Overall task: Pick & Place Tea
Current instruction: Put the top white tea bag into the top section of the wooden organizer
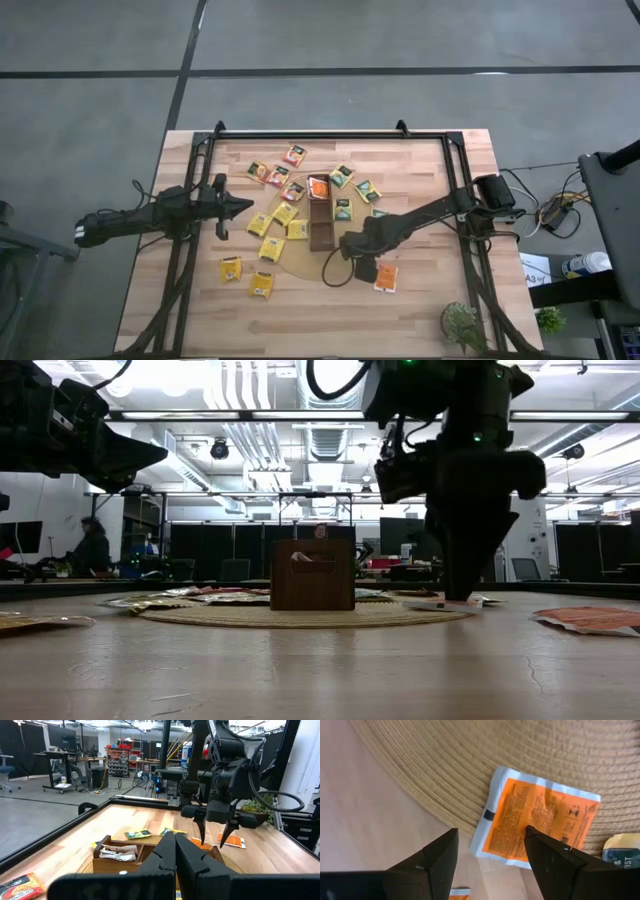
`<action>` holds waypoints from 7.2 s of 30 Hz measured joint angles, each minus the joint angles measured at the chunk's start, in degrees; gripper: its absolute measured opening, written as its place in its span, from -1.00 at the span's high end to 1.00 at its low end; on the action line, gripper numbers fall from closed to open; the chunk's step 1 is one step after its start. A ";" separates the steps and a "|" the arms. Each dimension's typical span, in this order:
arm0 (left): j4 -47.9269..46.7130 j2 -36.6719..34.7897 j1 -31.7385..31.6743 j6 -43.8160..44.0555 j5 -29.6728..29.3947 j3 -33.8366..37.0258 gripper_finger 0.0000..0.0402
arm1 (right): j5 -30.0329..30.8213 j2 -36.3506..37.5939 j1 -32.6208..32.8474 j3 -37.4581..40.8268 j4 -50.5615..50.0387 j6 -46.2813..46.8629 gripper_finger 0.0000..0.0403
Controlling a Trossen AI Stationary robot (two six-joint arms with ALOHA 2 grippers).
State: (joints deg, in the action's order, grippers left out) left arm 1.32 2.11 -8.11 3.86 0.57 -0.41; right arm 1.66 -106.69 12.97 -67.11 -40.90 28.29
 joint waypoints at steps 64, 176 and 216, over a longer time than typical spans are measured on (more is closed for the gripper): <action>0.00 -0.02 0.01 0.00 -0.01 -0.01 1.00 | -1.45 3.99 -23.50 -14.81 13.72 18.36 0.96; 0.00 0.00 -0.01 0.00 0.01 -0.01 1.00 | -9.89 -9.13 -28.01 -23.13 17.19 -25.54 0.96; 0.00 0.02 -0.01 0.00 0.01 -0.01 1.00 | -12.18 -13.81 -30.36 -24.28 17.16 -41.32 0.96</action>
State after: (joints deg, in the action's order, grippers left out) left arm 1.32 2.13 -8.12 3.86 0.58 -0.42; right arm -10.52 -120.51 -17.39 -91.39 -23.75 -13.03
